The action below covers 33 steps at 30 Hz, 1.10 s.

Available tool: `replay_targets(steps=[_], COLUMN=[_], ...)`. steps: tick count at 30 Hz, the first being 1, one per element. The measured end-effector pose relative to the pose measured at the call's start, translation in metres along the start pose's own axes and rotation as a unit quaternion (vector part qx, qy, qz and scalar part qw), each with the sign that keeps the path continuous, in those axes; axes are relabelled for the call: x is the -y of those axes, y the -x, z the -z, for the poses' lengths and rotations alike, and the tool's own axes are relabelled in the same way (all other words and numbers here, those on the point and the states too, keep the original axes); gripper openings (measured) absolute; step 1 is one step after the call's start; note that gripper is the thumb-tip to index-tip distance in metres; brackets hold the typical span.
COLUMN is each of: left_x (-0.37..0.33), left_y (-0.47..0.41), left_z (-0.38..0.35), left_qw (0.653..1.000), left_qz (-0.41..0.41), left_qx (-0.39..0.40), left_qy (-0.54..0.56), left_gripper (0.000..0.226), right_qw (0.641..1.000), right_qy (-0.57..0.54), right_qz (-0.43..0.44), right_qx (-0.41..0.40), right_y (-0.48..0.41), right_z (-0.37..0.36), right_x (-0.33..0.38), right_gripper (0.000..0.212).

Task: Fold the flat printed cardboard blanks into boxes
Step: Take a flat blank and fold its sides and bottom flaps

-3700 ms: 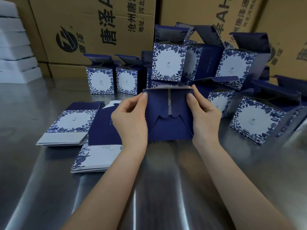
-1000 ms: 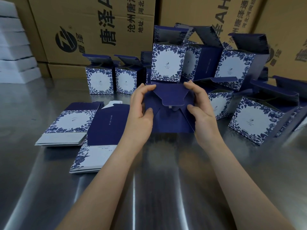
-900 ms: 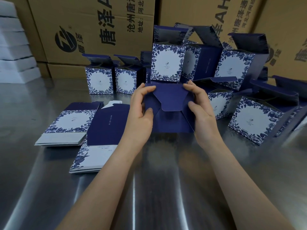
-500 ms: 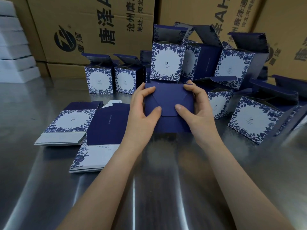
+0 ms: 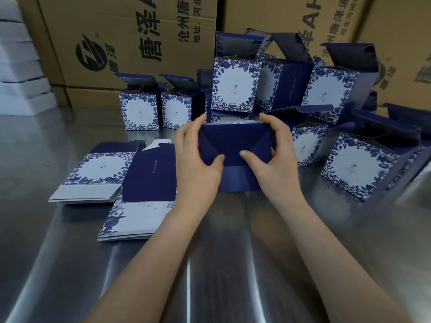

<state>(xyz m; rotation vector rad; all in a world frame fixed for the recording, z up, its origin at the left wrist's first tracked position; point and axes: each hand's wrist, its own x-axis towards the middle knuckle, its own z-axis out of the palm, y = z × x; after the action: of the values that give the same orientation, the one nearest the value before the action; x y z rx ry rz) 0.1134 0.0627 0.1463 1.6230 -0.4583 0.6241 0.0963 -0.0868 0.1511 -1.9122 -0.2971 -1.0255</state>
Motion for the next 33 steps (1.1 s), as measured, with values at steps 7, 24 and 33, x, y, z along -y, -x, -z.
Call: replay_targets(steps=[7, 24, 33], left_x=[-0.0046, -0.0064, -0.0056], left_y=[0.0006, 0.002, 0.0024], left_z=[-0.0007, -0.0004, 0.001], left_qw=[0.996, 0.993, 0.998], left_qz=[-0.071, -0.095, -0.061], left_qx=[-0.036, -0.049, -0.009], left_qy=[-0.027, -0.046, -0.03], left_gripper=[0.06, 0.058, 0.072], right_qw=[0.996, 0.992, 0.998], right_qy=[0.045, 0.072, 0.04], right_qz=[0.062, 0.08, 0.052], right_qx=[-0.044, -0.059, -0.011], right_y=[0.0009, 0.0033, 0.0034], right_z=[-0.0028, -0.0046, -0.0015], right_x=[0.0005, 0.0048, 0.0046], right_gripper=[0.057, 0.053, 0.061])
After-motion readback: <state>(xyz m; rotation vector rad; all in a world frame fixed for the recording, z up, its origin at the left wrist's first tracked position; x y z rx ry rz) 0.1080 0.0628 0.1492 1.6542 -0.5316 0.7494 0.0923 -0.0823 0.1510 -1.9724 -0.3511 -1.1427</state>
